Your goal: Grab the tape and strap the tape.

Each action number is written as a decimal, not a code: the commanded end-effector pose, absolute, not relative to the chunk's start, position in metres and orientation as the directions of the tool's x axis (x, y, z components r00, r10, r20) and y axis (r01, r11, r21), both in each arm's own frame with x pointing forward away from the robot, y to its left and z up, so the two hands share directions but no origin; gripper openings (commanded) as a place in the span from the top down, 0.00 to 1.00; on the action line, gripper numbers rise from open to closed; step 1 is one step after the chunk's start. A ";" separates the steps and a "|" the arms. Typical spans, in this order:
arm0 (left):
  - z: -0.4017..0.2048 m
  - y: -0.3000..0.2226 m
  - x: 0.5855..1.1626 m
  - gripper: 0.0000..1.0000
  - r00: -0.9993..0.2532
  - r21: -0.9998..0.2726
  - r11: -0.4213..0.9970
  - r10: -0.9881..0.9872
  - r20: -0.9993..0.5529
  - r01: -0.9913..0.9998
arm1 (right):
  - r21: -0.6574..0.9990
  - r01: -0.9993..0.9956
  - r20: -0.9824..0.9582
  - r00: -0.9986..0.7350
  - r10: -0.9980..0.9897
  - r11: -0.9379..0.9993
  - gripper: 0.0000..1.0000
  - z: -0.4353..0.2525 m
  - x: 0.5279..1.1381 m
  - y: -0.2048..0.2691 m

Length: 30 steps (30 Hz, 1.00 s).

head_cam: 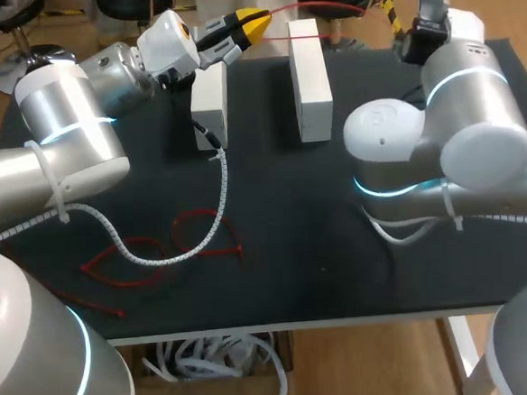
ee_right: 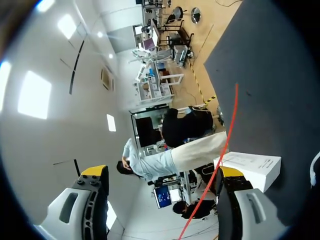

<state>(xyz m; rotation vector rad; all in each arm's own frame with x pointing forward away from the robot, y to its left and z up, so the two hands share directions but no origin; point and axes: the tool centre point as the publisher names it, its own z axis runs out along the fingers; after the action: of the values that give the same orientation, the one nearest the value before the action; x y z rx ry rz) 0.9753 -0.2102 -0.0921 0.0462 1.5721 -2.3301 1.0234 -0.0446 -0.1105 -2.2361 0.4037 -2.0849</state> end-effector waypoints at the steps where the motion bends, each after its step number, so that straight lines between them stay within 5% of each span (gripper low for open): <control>1: -0.092 -0.211 0.976 1.00 -0.945 -0.896 -0.338 -0.253 -0.209 0.288 | -0.222 -0.157 0.971 0.048 -0.232 -0.962 0.14 -0.106 1.024 -0.048; 14: -0.092 -0.211 0.976 1.00 -0.945 -0.896 -0.338 -0.253 -0.209 0.288 | -0.226 -0.194 0.971 0.030 -0.236 -0.955 0.27 -0.098 1.027 -0.063; 30: -0.092 -0.211 0.976 1.00 -0.945 -0.896 -0.338 -0.253 -0.209 0.288 | -0.185 -0.213 0.978 0.054 -0.201 -0.959 0.27 -0.098 1.020 -0.092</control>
<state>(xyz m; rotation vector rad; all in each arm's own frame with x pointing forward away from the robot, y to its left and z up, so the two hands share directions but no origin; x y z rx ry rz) 0.9753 -0.2102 -0.0921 0.0462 1.5721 -2.3301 1.0252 -0.0835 -0.1029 -2.2761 0.4761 -2.1442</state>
